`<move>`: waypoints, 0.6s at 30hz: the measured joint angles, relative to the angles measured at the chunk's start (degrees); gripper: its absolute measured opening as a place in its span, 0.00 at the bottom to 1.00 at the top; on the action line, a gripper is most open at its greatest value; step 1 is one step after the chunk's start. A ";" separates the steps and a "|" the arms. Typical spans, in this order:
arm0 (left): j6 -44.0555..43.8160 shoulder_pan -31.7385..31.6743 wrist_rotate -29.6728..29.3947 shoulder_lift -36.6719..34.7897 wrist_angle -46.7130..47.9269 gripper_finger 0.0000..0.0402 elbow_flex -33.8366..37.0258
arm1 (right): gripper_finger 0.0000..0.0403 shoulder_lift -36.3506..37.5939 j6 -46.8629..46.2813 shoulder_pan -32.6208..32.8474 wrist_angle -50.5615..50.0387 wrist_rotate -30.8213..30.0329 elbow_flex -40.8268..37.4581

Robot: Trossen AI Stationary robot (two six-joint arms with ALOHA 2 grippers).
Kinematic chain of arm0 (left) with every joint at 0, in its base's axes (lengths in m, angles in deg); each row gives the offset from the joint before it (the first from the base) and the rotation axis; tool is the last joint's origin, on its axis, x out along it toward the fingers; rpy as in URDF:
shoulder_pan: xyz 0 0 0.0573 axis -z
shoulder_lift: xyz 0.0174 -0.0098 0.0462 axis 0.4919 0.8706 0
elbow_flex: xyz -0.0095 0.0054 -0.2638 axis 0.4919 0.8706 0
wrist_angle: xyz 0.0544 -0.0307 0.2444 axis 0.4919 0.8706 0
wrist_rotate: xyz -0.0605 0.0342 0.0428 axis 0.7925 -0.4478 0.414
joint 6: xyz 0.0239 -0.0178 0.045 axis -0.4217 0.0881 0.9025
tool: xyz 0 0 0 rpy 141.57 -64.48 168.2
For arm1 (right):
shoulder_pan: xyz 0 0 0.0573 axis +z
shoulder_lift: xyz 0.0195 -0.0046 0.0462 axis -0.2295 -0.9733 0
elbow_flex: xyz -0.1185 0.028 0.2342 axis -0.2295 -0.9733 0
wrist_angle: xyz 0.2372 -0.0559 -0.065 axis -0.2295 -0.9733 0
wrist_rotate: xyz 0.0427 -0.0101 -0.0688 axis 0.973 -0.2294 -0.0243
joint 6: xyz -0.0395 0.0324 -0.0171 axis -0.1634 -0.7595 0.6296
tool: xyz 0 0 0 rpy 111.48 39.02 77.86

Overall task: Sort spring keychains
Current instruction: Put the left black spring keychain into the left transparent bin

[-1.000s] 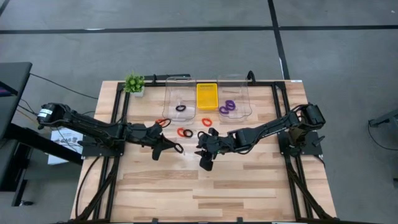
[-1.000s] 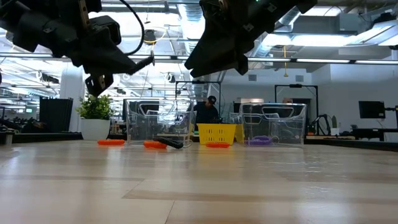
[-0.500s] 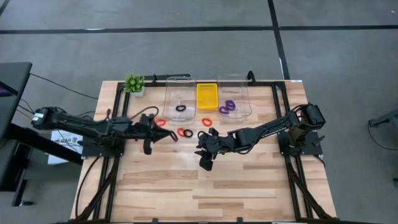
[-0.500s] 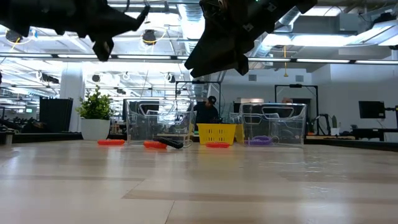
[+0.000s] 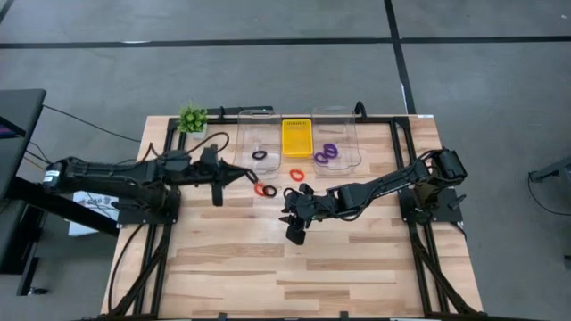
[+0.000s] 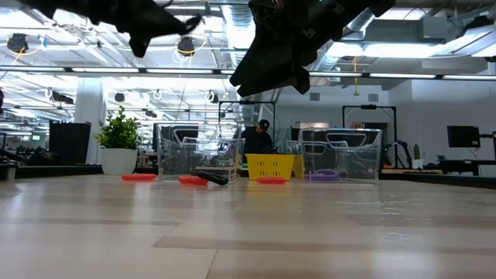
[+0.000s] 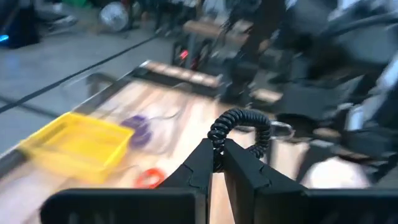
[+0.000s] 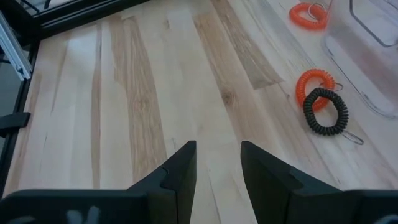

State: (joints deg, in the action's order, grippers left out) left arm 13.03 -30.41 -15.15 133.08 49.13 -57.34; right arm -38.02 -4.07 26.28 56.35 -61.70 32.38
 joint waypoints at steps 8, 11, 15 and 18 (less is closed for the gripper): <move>2.51 -10.85 1.94 6.49 10.96 0.07 -8.11 | 0.29 0.00 -1.78 0.11 -0.02 0.36 0.00; 3.57 -14.62 4.96 9.59 12.01 0.07 -10.23 | 0.29 0.00 -1.78 0.11 -0.02 0.63 0.00; 5.07 -18.99 8.46 14.26 12.46 0.07 -11.98 | 0.29 0.00 -1.85 0.09 -0.02 1.85 0.00; 6.72 -21.40 11.04 17.89 12.48 0.07 -12.86 | 0.29 0.00 -1.85 0.09 -0.02 1.96 0.00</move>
State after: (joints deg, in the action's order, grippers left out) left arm 19.74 -51.80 -4.11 150.97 61.60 -70.19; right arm -38.02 -5.92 26.37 56.33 -59.74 32.38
